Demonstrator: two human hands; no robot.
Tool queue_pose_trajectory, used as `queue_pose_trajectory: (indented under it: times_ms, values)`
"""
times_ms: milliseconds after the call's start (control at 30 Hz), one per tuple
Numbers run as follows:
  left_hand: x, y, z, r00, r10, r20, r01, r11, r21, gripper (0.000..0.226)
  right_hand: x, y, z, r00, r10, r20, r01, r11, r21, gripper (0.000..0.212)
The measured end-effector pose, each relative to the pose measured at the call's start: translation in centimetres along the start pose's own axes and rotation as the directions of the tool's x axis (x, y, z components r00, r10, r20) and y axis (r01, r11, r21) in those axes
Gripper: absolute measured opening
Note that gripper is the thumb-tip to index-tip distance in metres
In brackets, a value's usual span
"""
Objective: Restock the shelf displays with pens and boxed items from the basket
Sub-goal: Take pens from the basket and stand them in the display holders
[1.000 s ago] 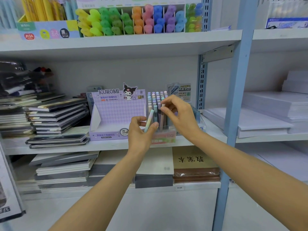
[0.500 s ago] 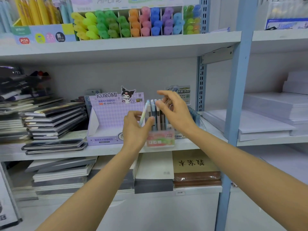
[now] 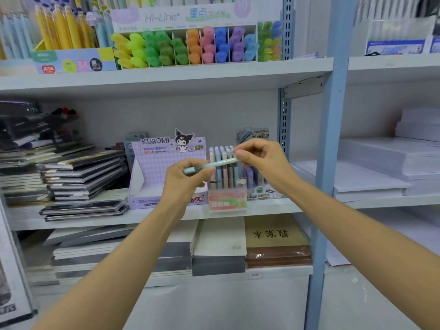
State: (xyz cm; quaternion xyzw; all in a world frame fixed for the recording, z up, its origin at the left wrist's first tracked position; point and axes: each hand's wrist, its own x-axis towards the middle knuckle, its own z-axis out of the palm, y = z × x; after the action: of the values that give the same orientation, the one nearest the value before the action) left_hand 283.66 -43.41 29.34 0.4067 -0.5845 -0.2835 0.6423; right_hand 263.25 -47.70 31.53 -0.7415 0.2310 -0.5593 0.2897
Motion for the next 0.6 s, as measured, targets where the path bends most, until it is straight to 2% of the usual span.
queue_pose_trajectory:
  times_ms: [67,167,267,333,433,533,600]
  values:
    - [0.0,0.1,0.2,0.998,-0.044,-0.051,0.036,0.989,-0.143,0.017,-0.7,0.3,-0.3,0.999,0.041,0.020,-0.043,0.998,0.054,0.010]
    - [-0.1,0.2,1.0,0.996,-0.083,-0.014,0.076,0.958,-0.277,0.015,-1.6,0.6,-0.4,0.991,0.108,0.085,-0.116,0.989,0.094,0.012]
    - [-0.2,0.3,1.9,0.997,-0.078,-0.017,0.067,0.934,-0.352,0.021,-1.8,0.6,0.0,0.970,0.138,0.200,-0.139,0.990,-0.009,0.014]
    - [-0.2,0.5,2.4,0.999,-0.016,-0.036,0.005,0.958,-0.286,0.020,-1.4,0.1,0.3,0.981,0.102,0.166,-0.094,0.994,-0.054,0.016]
    - [-0.4,0.7,3.2,0.992,0.122,0.016,-0.119,0.986,-0.116,0.016,-0.6,-1.0,0.8,0.999,-0.006,0.049,0.009,0.998,-0.060,0.021]
    - [-0.7,0.8,4.1,0.973,0.223,0.055,-0.225,0.974,0.032,0.016,0.3,-1.7,1.6,0.993,-0.079,0.085,0.095,0.976,-0.194,0.019]
    - [-0.9,0.7,4.2,0.962,0.270,0.046,-0.273,0.956,0.108,0.019,0.7,-1.9,1.7,0.993,-0.094,0.069,0.105,0.978,-0.181,0.014]
